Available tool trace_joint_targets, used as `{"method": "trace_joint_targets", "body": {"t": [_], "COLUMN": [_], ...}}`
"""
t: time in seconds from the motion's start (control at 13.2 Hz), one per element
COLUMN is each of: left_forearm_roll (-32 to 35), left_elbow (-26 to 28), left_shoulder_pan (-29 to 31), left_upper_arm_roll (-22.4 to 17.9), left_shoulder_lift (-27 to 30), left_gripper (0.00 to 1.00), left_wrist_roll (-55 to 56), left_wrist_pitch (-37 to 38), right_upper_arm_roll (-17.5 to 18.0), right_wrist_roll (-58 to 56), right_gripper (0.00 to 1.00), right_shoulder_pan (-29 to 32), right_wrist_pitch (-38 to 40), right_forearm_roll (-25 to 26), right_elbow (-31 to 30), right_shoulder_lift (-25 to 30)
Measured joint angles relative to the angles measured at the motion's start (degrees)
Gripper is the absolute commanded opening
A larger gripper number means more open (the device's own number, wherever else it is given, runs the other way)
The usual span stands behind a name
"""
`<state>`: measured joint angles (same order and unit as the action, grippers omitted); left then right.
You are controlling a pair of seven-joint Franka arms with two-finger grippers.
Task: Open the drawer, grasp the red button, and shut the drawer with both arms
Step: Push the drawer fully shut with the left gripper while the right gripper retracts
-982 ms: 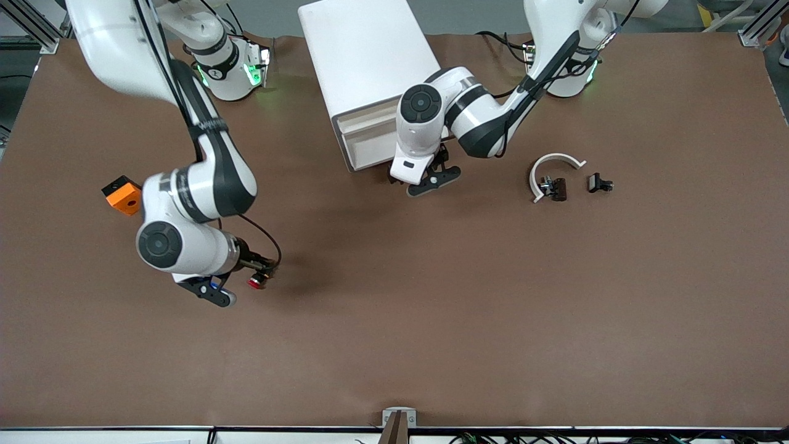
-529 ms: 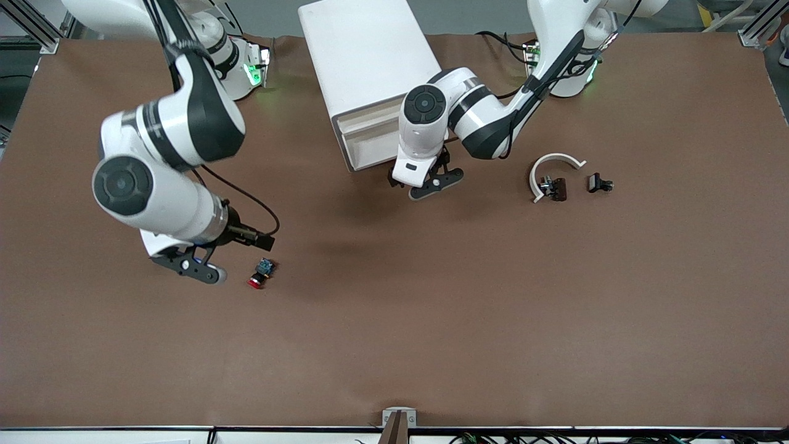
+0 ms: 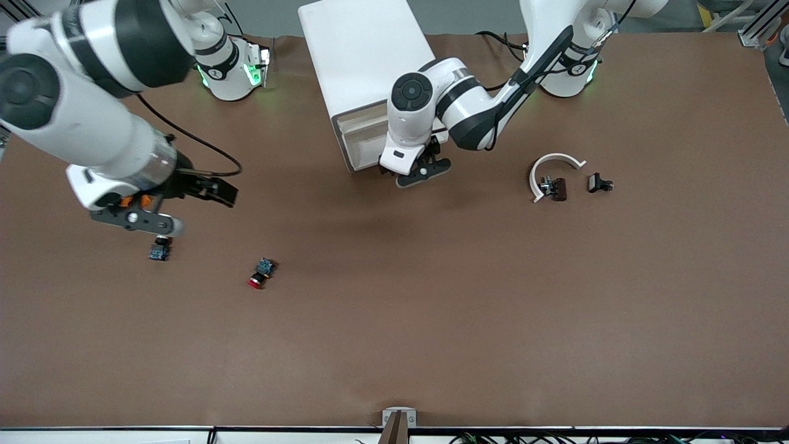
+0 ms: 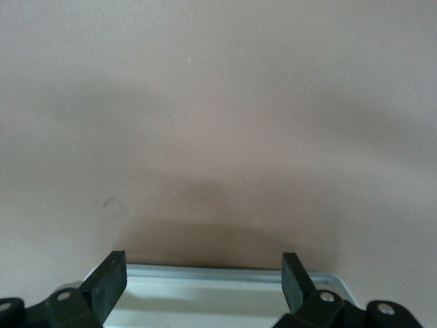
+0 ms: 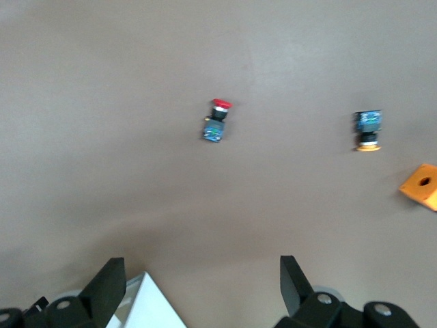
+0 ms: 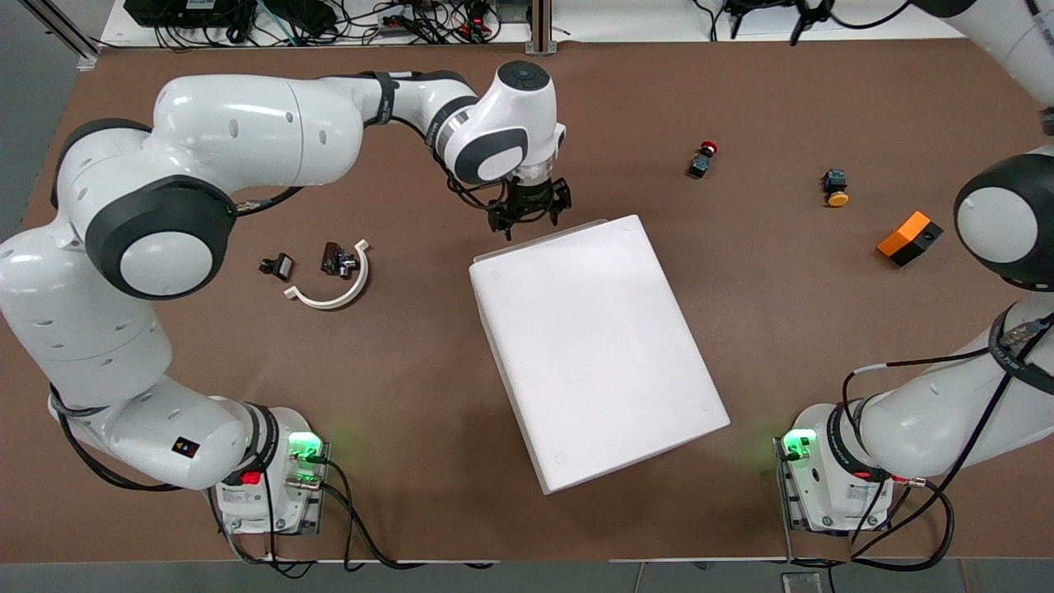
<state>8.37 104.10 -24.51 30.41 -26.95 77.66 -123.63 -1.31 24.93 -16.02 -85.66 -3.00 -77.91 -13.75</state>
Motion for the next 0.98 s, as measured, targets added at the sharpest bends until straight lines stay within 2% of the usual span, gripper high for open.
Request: {"method": "trace_joint_targets", "body": {"t": [0.45,0.76,0.98], "left_forearm_roll": [-2.37,-2.94,-3.87], "left_elbow": [0.15,0.18,0.24], "left_shoulder_pan": [-3.17,-5.69,-5.48], "left_upper_arm_roll": [0.3,1.14,1.15], "left_shoulder_lift": [-1.49,-1.52,-1.94], "left_gripper": [1.0,1.0,1.0], "left_wrist_roll": [0.13,3.93,4.95], "left_wrist_pitch": [-1.24,-1.31,-1.31], "right_upper_arm_roll": [-0.32,-0.34,-0.33], "right_wrist_roll": [-14.61,-18.02,-18.46], "right_gripper": [1.0,1.0,1.0], "right_shoulder_pan": [11.37,15.28,15.86], "right_wrist_pitch": [1.8,2.82,2.21], "right_forearm_roll": [0.03,0.85,1.06], "right_elbow": [-2.94,-4.05,-6.28], "right_shoulder_lift": [4.88,5.91,7.47]}}
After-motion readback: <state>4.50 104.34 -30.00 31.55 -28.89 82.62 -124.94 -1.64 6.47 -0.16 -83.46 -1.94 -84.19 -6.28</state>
